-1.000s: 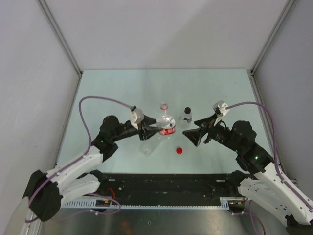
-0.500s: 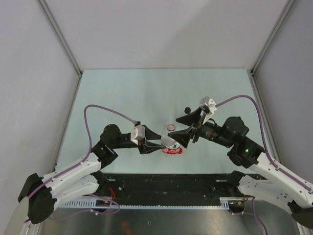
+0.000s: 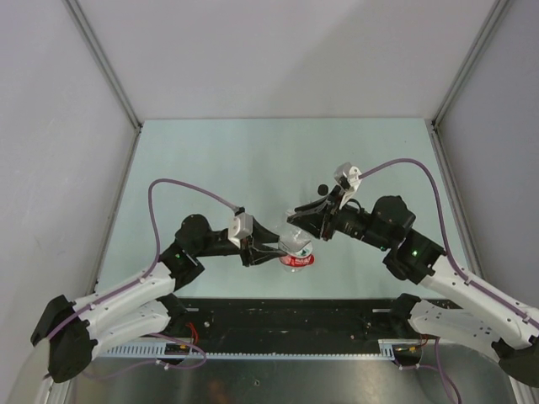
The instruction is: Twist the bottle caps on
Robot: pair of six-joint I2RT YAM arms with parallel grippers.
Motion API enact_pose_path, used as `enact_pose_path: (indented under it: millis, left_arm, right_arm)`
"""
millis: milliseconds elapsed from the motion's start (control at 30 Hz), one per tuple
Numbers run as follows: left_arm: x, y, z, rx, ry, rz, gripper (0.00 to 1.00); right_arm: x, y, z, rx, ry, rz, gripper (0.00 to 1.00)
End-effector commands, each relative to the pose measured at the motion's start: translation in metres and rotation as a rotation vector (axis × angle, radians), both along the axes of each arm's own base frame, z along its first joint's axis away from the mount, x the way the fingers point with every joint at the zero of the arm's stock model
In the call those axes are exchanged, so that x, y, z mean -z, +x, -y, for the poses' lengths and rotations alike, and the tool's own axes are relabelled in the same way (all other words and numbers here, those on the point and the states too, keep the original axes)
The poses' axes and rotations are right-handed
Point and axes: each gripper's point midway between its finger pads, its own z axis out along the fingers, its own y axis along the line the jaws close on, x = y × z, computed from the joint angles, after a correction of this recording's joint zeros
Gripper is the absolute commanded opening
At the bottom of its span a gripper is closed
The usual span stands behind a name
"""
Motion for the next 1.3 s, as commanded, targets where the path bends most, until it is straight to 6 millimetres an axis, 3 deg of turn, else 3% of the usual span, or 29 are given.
enact_pose_path:
  millis: [0,33,67,100,167,233,367,667,900,1033,1267]
  left_arm:
    - [-0.043,0.015,-0.002,-0.111,-0.106,-0.005,0.25]
    - [-0.046,0.015,-0.003,-0.122,-0.115,-0.02,0.42]
    - [-0.047,0.013,-0.003,-0.115,-0.12,-0.028,0.68]
    - [-0.047,0.009,-0.003,-0.093,-0.119,-0.036,0.84]
    - [-0.044,0.003,-0.002,-0.071,-0.116,-0.091,0.96]
    - [-0.041,0.004,0.001,-0.079,-0.117,-0.177,0.98]
    - [-0.048,0.0,0.008,-0.057,-0.149,-0.3,0.99]
    - [-0.077,0.001,0.011,-0.099,-0.281,-0.316,0.99]
    - [-0.071,-0.006,0.023,-0.027,-0.252,-0.352,0.96]
    - [-0.07,-0.008,0.028,0.002,-0.242,-0.369,0.76]
    - [-0.068,-0.018,0.032,0.073,-0.215,-0.362,0.52]
  right_arm:
    - [-0.028,-0.001,0.011,0.046,0.063,0.015,0.02]
    - [-0.031,0.0,0.014,0.063,0.072,0.013,0.01]
    - [-0.033,0.001,0.017,0.078,0.082,0.014,0.0]
    - [-0.036,0.002,0.02,0.1,0.095,0.01,0.0]
    - [-0.042,0.004,0.026,0.133,0.126,0.001,0.0]
    - [-0.049,0.004,0.03,0.148,0.168,-0.007,0.0]
    - [-0.056,-0.001,0.033,0.137,0.263,-0.023,0.0]
    - [-0.06,-0.003,0.034,0.133,0.389,-0.058,0.0]
    - [-0.071,-0.008,0.041,0.117,0.489,-0.011,0.0]
    - [-0.074,-0.012,0.041,0.1,0.499,0.004,0.0]
    - [-0.072,-0.012,0.04,0.097,0.487,0.007,0.0]
